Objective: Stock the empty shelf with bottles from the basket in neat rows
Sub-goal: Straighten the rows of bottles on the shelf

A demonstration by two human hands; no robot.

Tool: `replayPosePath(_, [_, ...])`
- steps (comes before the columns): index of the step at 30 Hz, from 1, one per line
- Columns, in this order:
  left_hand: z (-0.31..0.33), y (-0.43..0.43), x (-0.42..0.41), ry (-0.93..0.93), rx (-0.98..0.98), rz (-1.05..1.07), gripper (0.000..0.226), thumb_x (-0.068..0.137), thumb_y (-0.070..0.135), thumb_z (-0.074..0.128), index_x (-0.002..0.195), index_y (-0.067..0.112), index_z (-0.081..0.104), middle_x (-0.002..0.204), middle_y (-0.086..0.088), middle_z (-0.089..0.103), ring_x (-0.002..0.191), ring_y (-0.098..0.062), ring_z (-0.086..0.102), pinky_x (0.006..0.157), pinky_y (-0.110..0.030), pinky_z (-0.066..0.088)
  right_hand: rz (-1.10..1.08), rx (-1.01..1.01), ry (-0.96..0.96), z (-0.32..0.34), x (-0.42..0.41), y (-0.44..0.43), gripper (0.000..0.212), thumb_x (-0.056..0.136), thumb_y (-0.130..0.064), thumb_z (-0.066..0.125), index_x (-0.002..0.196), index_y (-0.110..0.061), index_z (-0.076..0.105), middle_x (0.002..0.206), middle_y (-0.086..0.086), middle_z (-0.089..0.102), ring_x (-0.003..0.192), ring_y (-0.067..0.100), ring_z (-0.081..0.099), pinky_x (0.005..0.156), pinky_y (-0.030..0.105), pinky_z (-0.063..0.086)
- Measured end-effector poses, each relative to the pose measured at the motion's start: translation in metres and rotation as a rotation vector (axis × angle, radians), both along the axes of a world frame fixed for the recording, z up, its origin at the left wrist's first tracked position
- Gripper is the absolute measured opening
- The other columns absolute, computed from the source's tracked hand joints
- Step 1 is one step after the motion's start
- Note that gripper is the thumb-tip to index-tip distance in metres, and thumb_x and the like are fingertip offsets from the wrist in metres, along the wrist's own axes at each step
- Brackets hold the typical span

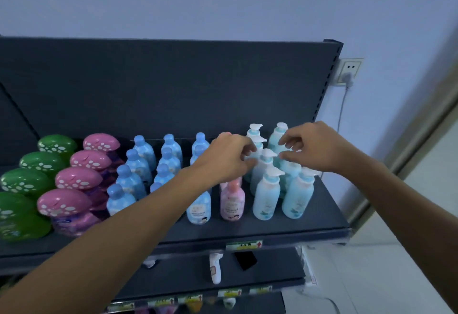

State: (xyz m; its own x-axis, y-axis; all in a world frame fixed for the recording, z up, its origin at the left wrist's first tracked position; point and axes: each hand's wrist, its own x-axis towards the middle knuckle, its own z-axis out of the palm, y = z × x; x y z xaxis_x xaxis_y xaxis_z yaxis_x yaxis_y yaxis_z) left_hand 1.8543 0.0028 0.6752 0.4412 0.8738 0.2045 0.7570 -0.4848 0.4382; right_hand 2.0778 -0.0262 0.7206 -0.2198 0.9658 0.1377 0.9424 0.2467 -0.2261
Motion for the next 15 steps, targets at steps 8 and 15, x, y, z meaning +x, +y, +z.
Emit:
replayPosePath(8, [-0.008, -0.004, 0.062, 0.122, -0.104, -0.033, 0.064, 0.072, 0.051, 0.084, 0.127, 0.026, 0.063, 0.106, 0.009, 0.066, 0.098, -0.01, 0.058, 0.091, -0.038, 0.053, 0.022, -0.155, -0.051, -0.027, 0.061, 0.002, 0.042, 0.075, -0.05, 0.076, 0.111, -0.03, 0.071, 0.092, -0.015, 0.07, 0.088, 0.008, 0.063, 0.082, 0.032, 0.054])
replayPosePath(15, [-0.022, -0.004, 0.068, 0.117, -0.064, -0.023, 0.033, 0.074, 0.035, 0.085, 0.102, 0.023, 0.073, 0.082, 0.015, 0.063, 0.08, -0.006, 0.06, 0.074, -0.037, 0.057, 0.049, -0.135, -0.008, -0.058, 0.069, 0.01, 0.035, 0.073, -0.039, 0.08, 0.105, -0.026, 0.073, 0.085, -0.014, 0.059, 0.089, 0.013, 0.06, 0.069, 0.026, 0.047])
